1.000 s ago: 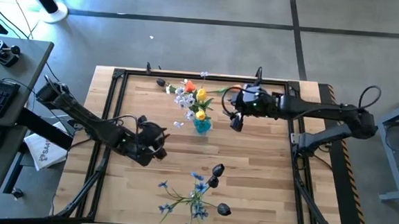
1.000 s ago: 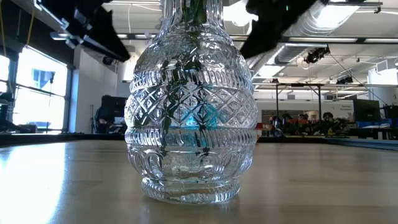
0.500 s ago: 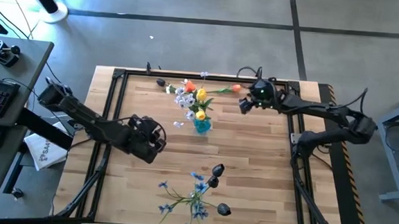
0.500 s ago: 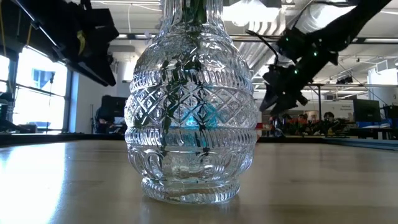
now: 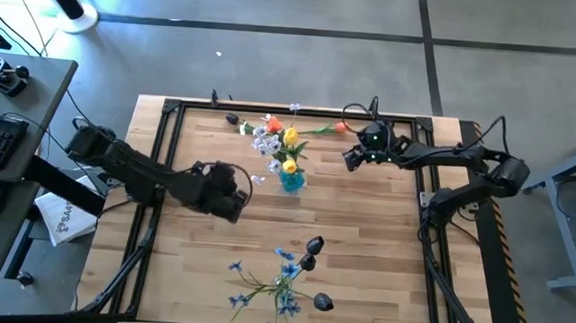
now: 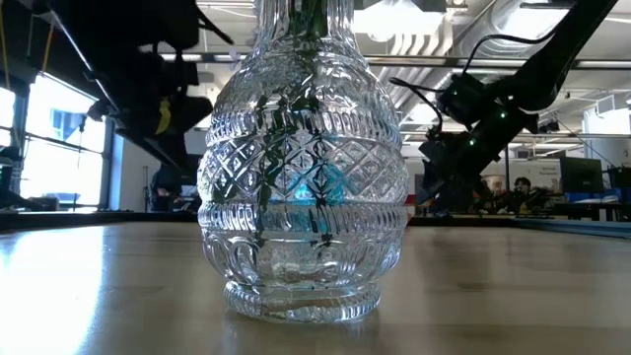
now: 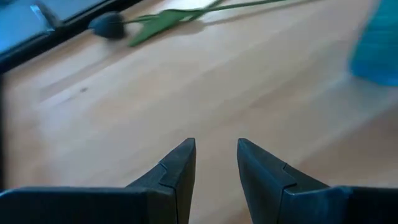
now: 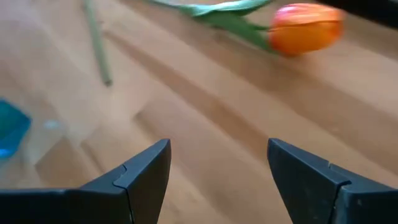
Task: Sort flowers into vase by color
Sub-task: Put the black tulip into the transparent vase
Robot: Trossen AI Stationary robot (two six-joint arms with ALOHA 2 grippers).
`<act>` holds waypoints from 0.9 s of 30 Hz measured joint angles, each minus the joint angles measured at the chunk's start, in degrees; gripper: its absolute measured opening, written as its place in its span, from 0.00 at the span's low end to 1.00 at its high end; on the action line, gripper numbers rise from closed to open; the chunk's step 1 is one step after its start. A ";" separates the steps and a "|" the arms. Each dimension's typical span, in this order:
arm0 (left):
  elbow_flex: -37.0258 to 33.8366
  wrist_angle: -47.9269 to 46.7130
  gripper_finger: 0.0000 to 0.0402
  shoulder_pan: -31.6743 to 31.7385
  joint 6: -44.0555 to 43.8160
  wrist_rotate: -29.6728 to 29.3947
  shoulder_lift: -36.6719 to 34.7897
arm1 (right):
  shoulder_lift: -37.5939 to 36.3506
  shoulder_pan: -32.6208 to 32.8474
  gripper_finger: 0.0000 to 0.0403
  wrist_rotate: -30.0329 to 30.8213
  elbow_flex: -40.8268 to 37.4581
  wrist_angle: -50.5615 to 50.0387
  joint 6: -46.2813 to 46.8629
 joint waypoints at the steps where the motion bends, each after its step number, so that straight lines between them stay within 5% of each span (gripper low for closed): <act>1: -0.02 -0.41 0.26 1.37 0.87 -0.13 0.11 | 0.29 1.04 0.65 -0.01 0.00 0.32 -0.10; 13: -2.11 0.85 0.34 22.86 13.08 4.02 0.10 | 0.41 15.41 0.65 6.53 0.00 -1.13 2.57; 27: -11.38 31.22 0.49 52.54 25.58 21.49 -0.21 | 0.41 31.33 0.65 23.05 0.00 -3.06 9.95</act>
